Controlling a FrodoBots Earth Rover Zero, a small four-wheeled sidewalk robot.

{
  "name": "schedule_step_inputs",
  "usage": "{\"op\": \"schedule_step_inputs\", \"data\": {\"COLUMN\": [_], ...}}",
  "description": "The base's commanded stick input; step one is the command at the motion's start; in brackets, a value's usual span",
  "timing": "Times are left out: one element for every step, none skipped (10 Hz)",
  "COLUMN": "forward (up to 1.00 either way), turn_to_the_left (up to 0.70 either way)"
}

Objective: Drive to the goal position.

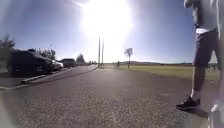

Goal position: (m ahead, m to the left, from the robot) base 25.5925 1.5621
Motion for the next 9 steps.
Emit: {"op": "schedule_step_inputs", "data": {"forward": [1.0, 1.0, 1.0, 1.0, 1.0, 1.0, 1.0, 1.0, 1.0], "turn_to_the_left": [0.4, 0.4, 0.23, 0.04, 0.0, 0.0, 0.0, 0.0, 0.0]}}
